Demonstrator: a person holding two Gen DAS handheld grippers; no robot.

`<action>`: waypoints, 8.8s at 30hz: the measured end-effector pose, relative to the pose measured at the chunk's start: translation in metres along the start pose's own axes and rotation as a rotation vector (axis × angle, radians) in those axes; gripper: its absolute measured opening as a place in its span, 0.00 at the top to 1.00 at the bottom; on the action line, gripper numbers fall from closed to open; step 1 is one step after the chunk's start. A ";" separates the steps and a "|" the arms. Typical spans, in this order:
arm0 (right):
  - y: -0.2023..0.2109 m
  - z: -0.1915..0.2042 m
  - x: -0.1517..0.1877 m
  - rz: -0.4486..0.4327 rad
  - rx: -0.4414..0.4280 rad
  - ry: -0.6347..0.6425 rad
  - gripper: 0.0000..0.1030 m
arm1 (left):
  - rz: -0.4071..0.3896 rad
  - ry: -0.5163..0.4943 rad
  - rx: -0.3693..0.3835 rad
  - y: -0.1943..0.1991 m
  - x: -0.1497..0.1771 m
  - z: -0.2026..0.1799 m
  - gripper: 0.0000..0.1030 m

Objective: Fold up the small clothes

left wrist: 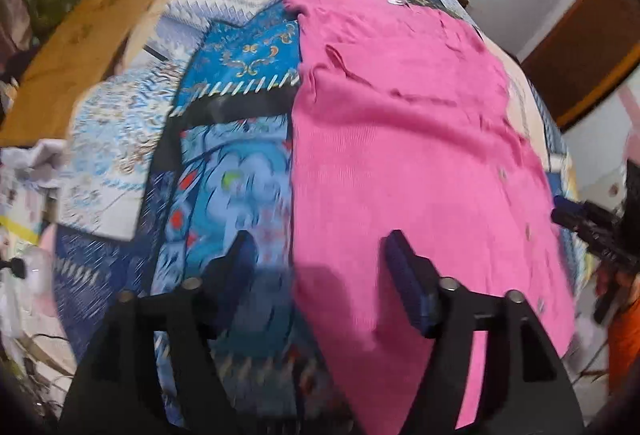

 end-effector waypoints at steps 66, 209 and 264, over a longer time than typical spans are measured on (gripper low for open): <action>0.055 0.014 -0.185 -0.358 -0.007 0.077 0.94 | -0.349 0.003 -0.037 0.051 -0.204 0.040 0.91; -0.049 0.003 -0.095 -0.020 -0.103 -0.052 0.47 | -0.024 -0.107 0.060 -0.099 -0.186 0.023 0.91; -0.082 0.021 -0.093 -0.006 -0.106 0.075 0.57 | -0.037 -0.041 -0.244 -0.111 -0.247 0.100 0.38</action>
Point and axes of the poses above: each gripper's, at about its wrist camera, not at the fingertips, and y roughly against the way its jaws point, z to its left, x to its underside, the point moved 7 cm from there along -y, roughly the way its jaws point, and after that the axes turned 14 degrees about -y, right-handed, at the moved point
